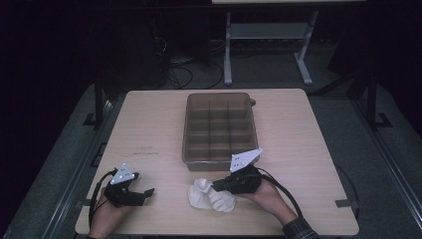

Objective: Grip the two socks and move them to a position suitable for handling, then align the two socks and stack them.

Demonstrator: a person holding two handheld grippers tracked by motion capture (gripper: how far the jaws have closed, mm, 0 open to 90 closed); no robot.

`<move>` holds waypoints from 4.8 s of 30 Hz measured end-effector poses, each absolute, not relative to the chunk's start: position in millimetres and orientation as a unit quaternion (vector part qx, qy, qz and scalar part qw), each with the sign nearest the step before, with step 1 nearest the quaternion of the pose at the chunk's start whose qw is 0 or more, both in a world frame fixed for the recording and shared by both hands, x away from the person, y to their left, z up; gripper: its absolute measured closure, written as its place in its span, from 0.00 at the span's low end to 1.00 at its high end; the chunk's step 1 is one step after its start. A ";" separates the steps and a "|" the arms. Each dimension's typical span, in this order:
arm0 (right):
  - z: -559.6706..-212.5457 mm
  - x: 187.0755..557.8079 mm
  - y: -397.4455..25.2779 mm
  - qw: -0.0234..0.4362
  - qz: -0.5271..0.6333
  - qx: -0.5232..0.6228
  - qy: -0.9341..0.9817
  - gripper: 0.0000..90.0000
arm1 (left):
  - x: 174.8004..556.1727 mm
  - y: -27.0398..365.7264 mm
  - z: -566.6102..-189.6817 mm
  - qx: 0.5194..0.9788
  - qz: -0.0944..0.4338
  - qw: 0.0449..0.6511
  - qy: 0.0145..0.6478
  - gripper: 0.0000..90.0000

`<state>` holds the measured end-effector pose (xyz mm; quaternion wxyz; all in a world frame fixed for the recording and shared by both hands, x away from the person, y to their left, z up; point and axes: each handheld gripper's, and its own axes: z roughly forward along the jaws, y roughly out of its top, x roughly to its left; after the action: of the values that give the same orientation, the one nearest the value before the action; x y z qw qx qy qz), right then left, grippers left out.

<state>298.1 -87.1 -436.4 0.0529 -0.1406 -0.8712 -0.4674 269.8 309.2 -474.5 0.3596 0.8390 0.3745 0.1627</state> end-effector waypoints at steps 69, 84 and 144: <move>-452.1 257.8 -124.6 0.002 -0.420 -0.253 -0.871 0.77 | 285.5 189.0 -445.8 0.871 0.059 0.423 0.240 0.59; -451.9 261.5 -123.0 0.006 -0.415 -0.258 -0.872 0.99 | 283.1 183.4 -445.8 0.886 0.023 0.403 0.229 0.97; -457.6 251.2 -117.6 0.004 -0.401 -0.256 -0.879 1.00 | 274.7 171.3 -446.6 0.890 0.047 0.398 0.217 0.85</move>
<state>251.2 -117.6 -457.6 0.0040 -0.2564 -0.8792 -0.4014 274.7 171.3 -446.6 0.3982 0.8900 0.2169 0.0469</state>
